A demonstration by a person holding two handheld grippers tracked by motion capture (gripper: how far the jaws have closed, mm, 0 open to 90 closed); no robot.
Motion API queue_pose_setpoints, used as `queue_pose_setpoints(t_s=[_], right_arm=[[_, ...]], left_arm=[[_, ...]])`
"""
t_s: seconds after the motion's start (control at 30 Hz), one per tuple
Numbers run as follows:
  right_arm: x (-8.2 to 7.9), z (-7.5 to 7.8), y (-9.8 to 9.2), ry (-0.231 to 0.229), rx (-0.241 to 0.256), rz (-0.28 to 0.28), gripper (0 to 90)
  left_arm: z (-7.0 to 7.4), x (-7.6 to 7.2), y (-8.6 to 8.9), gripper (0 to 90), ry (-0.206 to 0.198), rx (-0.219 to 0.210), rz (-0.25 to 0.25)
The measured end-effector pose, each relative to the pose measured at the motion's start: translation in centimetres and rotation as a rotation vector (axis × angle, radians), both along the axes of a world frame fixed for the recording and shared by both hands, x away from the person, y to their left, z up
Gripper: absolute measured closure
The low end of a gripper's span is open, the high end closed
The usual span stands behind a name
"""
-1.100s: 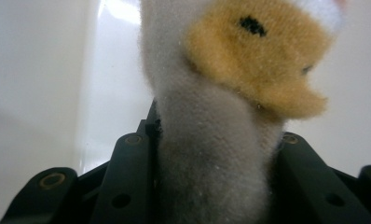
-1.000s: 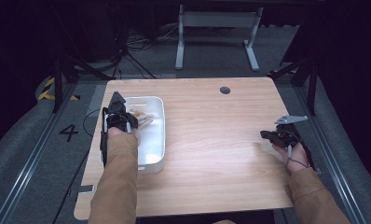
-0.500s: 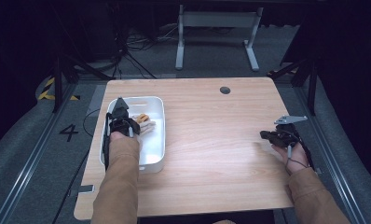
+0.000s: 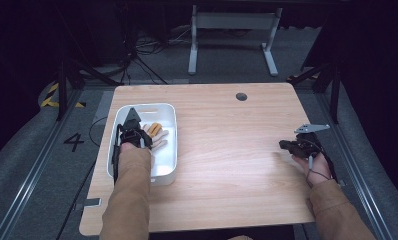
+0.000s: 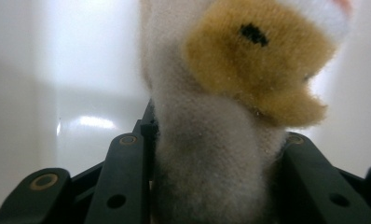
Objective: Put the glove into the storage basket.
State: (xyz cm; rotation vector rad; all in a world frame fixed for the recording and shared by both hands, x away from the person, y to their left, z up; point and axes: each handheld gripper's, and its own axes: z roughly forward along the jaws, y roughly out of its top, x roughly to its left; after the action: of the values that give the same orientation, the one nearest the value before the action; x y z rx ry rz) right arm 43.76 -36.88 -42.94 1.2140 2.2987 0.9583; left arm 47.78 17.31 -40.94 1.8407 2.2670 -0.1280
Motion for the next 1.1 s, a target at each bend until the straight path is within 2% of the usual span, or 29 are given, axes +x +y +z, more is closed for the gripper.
queue_pose_setpoints(t_s=[0.1,0.2,0.27,0.33,0.37,0.47,0.5,0.57,0.67,0.73,0.9,0.97,1.1], right_arm=[[0.0,0.0,0.0,-0.002,0.001,-0.003,85.0],[0.0,0.0,0.0,-0.003,-0.003,-0.002,85.0],[0.0,0.0,0.0,-0.003,0.0,-0.001,84.1],[0.0,0.0,0.0,-0.001,0.0,-0.006,83.9],[0.0,-0.1,-0.1,0.002,-0.001,-0.01,83.9],[0.0,-0.1,-0.2,0.002,0.001,-0.01,83.9],[0.0,-0.1,-0.2,0.002,0.002,-0.011,83.9],[0.0,0.0,-0.2,0.001,0.003,-0.009,83.9],[0.0,-0.1,-0.2,0.001,0.003,-0.007,83.9],[0.0,0.0,-0.2,-0.001,0.006,-0.006,83.7],[0.1,0.1,-0.1,-0.007,0.01,-0.002,83.1],[0.1,0.1,-0.1,-0.007,0.009,0.001,83.0],[0.3,0.1,0.1,-0.008,0.014,0.004,82.1]], left_arm=[[0.1,0.0,0.1,61.6,-0.001,0.01,-0.001],[-0.1,0.1,0.1,58.7,0.012,-0.01,0.005],[-0.3,0.2,0.0,53.0,0.04,0.004,-0.015],[-0.4,0.2,-0.1,49.8,0.049,0.008,-0.024],[-0.7,0.3,-0.2,41.5,0.071,-0.011,-0.038],[-0.8,0.4,-0.5,32.4,0.078,-0.024,-0.038],[-0.7,0.4,-0.5,32.4,0.073,-0.02,-0.051],[-0.7,0.4,-0.7,24.6,0.079,-0.028,-0.063],[-0.5,0.4,-0.8,22.2,0.076,-0.011,-0.082],[-0.3,0.3,-0.8,17.7,0.065,0.028,-0.101],[0.2,0.2,-0.7,7.8,0.029,0.018,-0.106],[0.4,0.2,-0.7,6.2,0.022,0.012,-0.104],[1.4,0.2,-0.6,3.8,-0.023,-0.007,-0.113]])
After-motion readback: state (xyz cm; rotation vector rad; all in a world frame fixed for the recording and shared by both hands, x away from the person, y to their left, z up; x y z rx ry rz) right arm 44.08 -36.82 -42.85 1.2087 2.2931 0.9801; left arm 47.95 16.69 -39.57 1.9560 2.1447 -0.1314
